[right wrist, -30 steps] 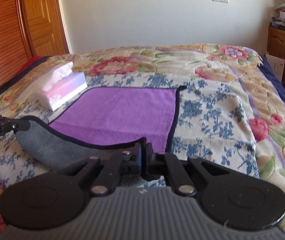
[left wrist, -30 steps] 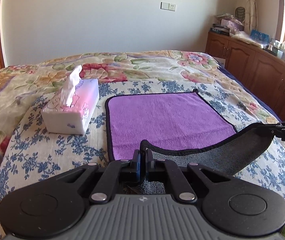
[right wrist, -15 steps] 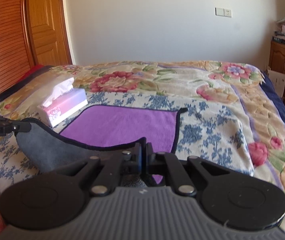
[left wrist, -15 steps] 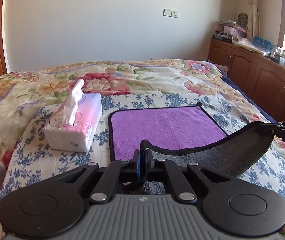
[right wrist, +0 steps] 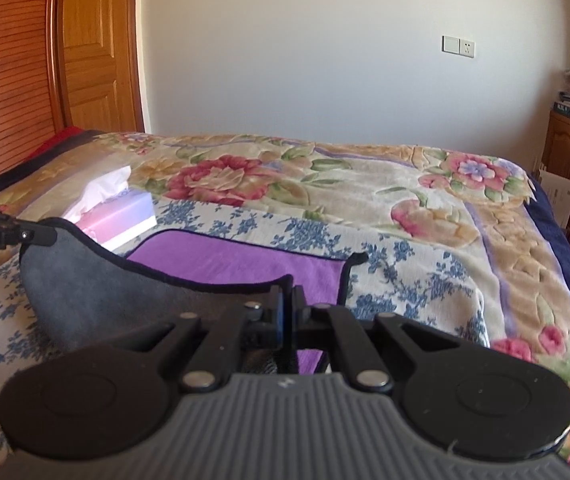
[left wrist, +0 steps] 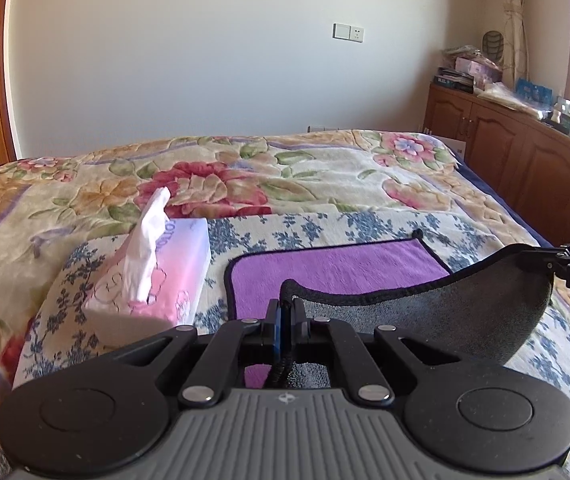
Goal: Fold towel
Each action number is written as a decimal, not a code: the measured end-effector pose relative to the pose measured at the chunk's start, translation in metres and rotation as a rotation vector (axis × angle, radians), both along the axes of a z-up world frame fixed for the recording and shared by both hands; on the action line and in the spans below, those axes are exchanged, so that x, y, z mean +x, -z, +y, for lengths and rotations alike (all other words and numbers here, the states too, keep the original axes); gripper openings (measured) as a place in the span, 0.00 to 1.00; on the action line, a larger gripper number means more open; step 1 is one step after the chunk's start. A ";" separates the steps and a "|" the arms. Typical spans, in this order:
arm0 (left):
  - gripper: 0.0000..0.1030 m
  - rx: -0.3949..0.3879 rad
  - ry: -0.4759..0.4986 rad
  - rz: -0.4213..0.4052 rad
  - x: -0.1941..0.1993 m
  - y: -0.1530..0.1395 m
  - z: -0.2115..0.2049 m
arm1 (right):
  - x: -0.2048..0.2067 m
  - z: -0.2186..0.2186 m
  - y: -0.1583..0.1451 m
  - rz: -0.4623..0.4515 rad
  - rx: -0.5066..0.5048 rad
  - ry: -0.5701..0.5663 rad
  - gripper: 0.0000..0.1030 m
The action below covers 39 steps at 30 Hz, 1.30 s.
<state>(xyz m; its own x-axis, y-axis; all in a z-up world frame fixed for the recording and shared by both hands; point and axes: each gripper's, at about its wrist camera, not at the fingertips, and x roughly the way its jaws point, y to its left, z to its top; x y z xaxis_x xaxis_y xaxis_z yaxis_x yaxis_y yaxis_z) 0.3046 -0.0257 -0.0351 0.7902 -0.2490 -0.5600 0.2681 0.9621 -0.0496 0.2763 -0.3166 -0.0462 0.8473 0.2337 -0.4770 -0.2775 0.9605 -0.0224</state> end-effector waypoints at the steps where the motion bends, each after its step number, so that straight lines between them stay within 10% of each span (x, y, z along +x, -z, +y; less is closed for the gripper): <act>1: 0.05 0.001 -0.002 -0.002 0.003 0.000 0.000 | 0.003 0.000 0.000 -0.003 -0.002 0.000 0.04; 39: 0.05 0.049 -0.027 -0.033 0.089 0.014 0.002 | 0.084 0.007 0.012 -0.051 -0.112 -0.019 0.04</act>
